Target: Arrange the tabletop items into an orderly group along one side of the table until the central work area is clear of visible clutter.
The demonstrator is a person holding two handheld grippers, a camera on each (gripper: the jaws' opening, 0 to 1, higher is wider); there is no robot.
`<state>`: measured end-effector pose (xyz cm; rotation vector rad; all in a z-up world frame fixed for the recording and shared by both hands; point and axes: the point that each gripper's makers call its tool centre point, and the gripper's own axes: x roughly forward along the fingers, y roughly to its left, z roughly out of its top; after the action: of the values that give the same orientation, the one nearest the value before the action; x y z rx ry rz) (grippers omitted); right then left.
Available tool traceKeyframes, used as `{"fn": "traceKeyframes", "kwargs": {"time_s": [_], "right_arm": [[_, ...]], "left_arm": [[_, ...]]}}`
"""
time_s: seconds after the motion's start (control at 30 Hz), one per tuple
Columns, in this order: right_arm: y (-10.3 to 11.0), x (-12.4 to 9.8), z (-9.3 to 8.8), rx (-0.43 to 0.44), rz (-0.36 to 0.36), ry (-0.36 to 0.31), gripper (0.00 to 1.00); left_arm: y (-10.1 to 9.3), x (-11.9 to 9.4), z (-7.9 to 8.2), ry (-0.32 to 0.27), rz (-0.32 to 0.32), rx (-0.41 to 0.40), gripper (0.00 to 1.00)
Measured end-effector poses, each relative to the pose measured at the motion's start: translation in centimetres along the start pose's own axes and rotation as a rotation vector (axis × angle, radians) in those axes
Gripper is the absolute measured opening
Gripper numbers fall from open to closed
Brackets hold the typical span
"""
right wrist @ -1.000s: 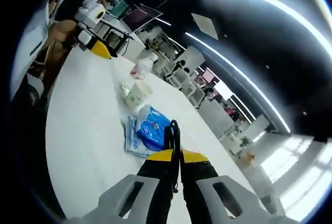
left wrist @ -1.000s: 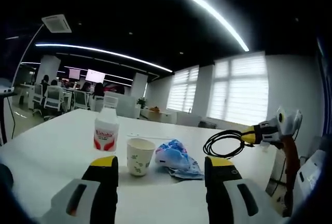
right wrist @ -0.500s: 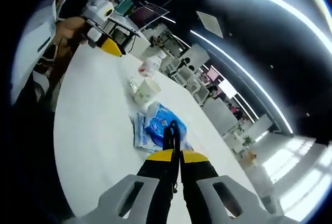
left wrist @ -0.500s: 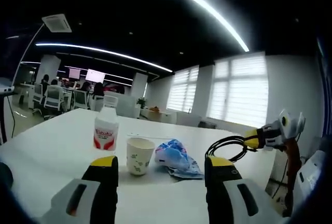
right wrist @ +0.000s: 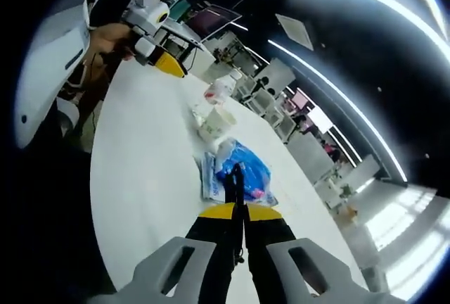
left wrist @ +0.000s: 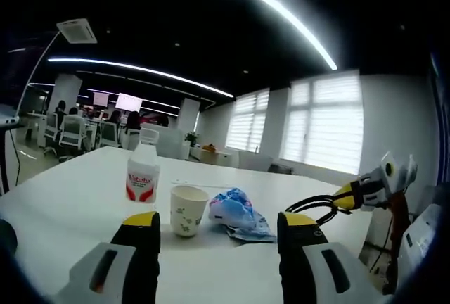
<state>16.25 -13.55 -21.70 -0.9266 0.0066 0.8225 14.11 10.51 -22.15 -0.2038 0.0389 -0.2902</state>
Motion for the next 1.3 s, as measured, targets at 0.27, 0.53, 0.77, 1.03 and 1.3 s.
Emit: {"fn": "traceKeyframes", "kwargs": {"time_s": [0.27,0.53,0.77,1.03,1.3], "right_arm": [[1.7,0.0,0.2,0.076,0.090,-0.013,0.01],[3.5,0.2,0.0,0.138,0.186,-0.005,0.01],[5.0,0.3,-0.1,0.121,0.235,0.011,0.01],[7.0,0.6,-0.5,0.127,0.295,0.031,0.01],[8.2,0.7,-1.1,0.166,0.319,0.048,0.01]], "left_arm": [[0.1,-0.1,-0.1,-0.001,0.001,-0.003,0.67],[0.2,-0.2,-0.1,-0.002,0.003,-0.008,0.67],[0.3,-0.3,-0.3,-0.001,-0.009,-0.026,0.67],[0.4,-0.3,-0.4,0.000,-0.005,-0.029,0.67],[0.3,-0.5,-0.7,0.007,-0.008,-0.029,0.67]]}}
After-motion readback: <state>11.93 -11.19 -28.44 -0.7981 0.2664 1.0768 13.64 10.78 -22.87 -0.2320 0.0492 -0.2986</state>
